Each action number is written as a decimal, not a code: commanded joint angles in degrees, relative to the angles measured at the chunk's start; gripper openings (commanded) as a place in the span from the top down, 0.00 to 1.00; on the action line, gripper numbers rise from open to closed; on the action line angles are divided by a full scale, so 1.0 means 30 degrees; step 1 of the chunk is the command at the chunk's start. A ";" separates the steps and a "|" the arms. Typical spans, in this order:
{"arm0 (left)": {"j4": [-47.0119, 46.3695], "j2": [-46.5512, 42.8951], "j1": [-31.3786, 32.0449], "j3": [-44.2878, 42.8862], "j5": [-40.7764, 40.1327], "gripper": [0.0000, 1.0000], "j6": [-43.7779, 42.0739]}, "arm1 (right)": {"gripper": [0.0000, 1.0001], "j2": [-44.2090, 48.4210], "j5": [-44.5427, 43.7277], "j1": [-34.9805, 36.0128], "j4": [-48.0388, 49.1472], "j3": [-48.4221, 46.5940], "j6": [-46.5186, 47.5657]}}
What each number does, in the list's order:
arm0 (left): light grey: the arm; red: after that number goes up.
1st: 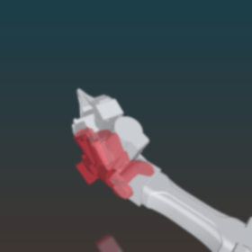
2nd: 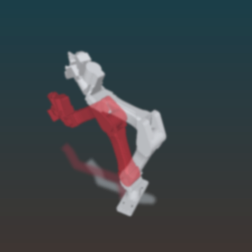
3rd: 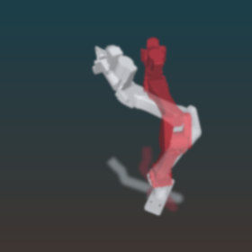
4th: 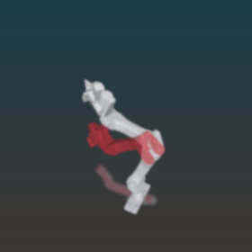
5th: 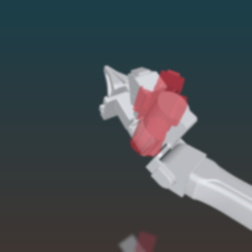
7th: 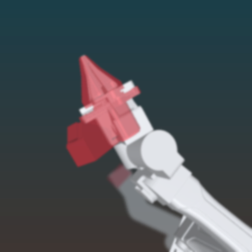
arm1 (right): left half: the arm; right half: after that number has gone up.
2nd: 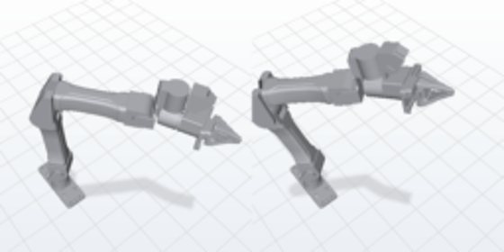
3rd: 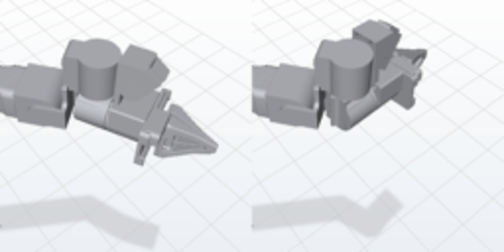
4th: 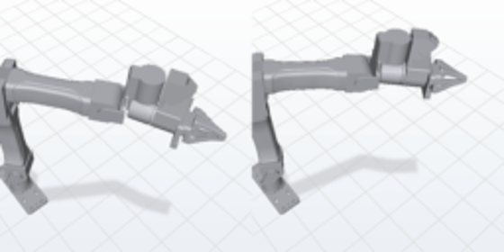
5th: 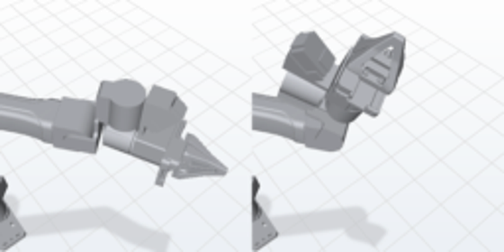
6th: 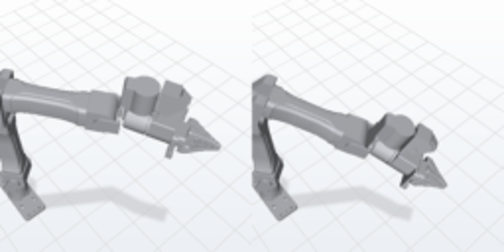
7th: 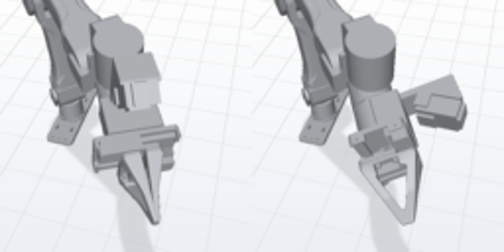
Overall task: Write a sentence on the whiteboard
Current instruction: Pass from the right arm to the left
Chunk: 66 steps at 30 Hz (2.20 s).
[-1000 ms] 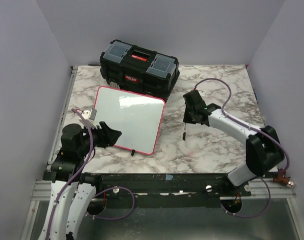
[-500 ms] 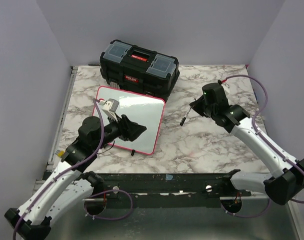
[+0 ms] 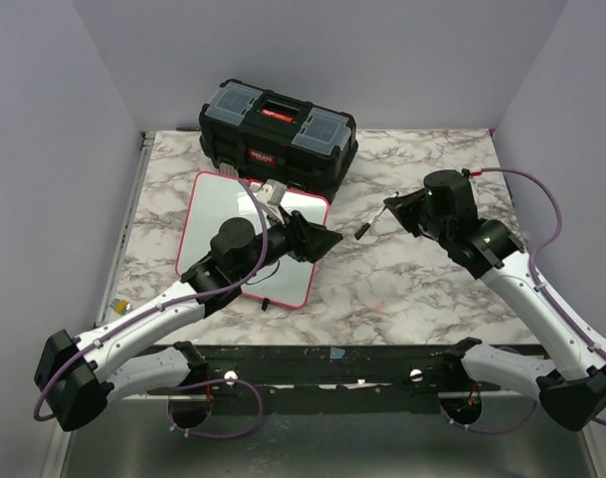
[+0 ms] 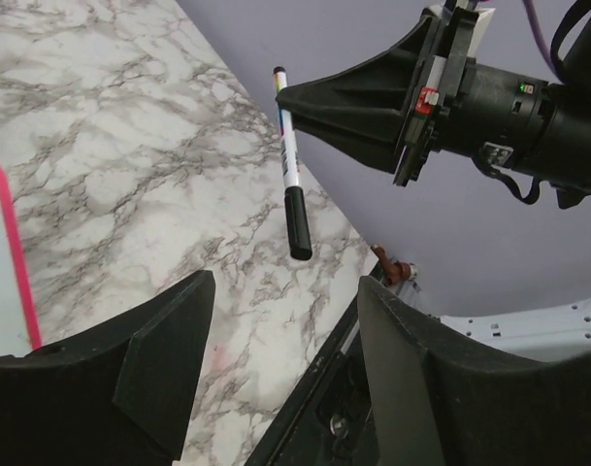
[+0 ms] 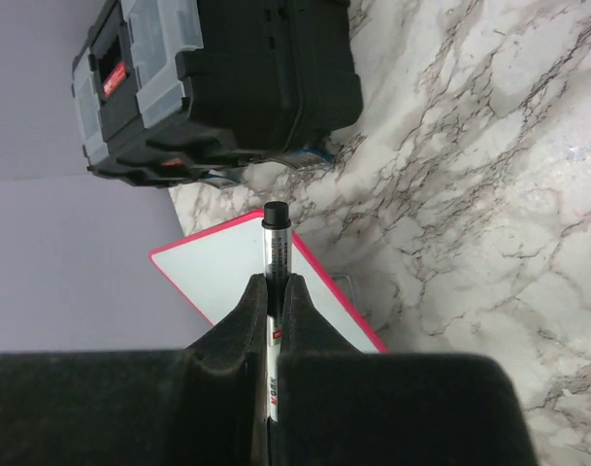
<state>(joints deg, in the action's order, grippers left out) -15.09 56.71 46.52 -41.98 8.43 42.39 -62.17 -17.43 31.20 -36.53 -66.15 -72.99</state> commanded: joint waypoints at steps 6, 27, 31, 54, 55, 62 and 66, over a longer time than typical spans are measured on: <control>-0.4856 0.2956 0.1407 -0.1910 -0.1527 0.45 0.0522 | 0.99 0.1166 -0.0253 0.0147 -0.0036 -0.0116 -0.2946; -0.5892 0.5471 0.2143 -0.3177 -0.2106 0.64 0.1756 | 0.99 0.2049 -0.0082 0.0146 0.1285 0.0831 -0.4095; -0.5604 0.5560 0.2243 -0.3122 -0.2307 0.64 0.1843 | 0.99 0.2017 0.0048 0.0143 0.1495 0.0954 -0.4148; -0.4710 0.5853 0.2455 -0.3643 -0.2662 0.72 0.1968 | 0.99 0.2384 -0.0399 0.0145 0.2011 0.1117 -0.4117; -0.4740 0.5882 0.2452 -0.3672 -0.2660 0.75 0.1949 | 0.99 0.2386 -0.0347 0.0150 0.1997 0.1132 -0.4118; -0.4522 0.6007 0.2506 -0.3934 -0.2658 1.00 0.1868 | 0.99 0.2544 -0.0176 0.0147 0.2309 0.1420 -0.3791; -0.3798 0.5663 0.2510 -0.4126 -0.2647 1.00 0.1536 | 0.63 0.2778 0.1317 0.0150 0.4409 0.1420 0.0399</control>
<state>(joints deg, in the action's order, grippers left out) -27.11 74.37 53.39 -51.88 0.51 48.03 -55.13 -17.26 31.18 -29.45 -62.28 -82.04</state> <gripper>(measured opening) 0.145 0.148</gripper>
